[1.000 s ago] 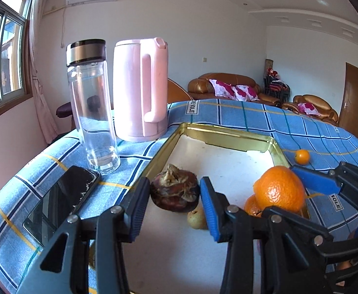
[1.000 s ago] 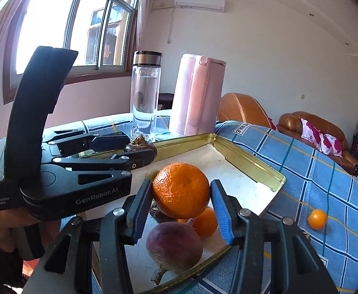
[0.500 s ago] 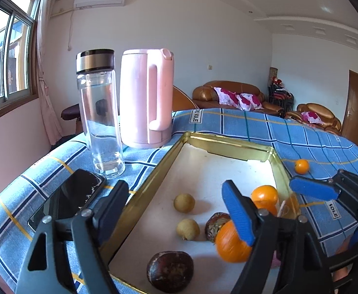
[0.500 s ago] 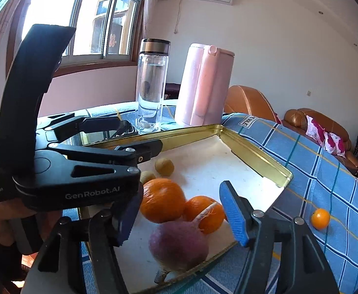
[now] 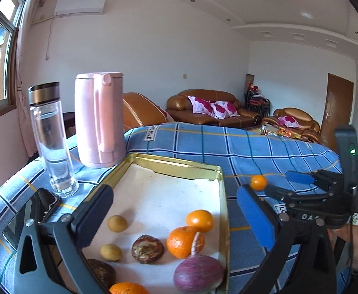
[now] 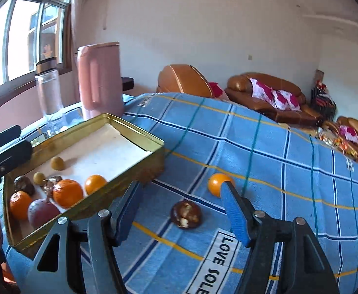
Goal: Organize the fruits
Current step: 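Move the left tool to a small orange while the right tool grasps a dark brown fruit, then close the left tool on the small orange while the right tool lifts its brown fruit, then carry the small orange and the dark brown fruit toward the gold tray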
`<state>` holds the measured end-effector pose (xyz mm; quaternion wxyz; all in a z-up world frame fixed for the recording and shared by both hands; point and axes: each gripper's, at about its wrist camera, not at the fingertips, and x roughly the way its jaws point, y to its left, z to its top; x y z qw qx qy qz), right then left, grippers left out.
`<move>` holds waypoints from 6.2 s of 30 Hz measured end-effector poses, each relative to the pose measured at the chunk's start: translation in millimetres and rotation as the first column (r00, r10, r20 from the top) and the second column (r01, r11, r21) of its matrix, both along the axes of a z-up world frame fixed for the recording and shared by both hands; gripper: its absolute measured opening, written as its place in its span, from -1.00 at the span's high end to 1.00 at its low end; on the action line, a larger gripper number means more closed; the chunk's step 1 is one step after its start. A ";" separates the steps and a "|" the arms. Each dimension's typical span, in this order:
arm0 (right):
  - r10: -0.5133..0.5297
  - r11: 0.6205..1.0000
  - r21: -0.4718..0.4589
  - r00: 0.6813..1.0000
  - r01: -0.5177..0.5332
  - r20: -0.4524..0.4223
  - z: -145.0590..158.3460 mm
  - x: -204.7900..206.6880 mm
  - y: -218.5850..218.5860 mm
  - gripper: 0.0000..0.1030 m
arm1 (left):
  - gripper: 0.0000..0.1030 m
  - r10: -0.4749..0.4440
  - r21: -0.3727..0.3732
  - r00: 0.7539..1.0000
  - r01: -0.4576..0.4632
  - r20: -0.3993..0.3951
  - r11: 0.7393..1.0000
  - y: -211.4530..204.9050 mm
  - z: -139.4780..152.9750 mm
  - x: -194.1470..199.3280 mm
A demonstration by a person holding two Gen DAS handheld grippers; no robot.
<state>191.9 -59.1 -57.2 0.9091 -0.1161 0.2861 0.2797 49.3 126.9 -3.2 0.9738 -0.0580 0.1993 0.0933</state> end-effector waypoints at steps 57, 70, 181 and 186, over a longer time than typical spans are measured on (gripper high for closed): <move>-0.301 0.950 0.061 0.950 0.306 -0.089 -21.4 66.5 -147.1 0.16 | 0.17 -0.297 -0.120 0.864 0.272 -0.406 0.955 -137.1 -77.4 219.9; -0.263 0.959 0.107 0.965 0.262 -0.008 -11.6 50.8 -147.1 0.16 | 0.17 -0.315 -0.038 0.900 0.319 -0.301 0.947 -148.5 -57.9 197.7; -0.066 0.995 0.095 0.942 0.037 0.328 5.4 -73.9 -97.6 0.16 | 0.17 -0.275 0.146 0.960 0.264 0.056 0.953 -129.6 -19.4 32.2; -0.049 0.995 0.095 0.947 0.019 0.318 5.3 -76.8 -89.2 0.16 | 0.17 -0.254 0.133 0.965 0.245 0.060 0.960 -116.8 -19.5 26.6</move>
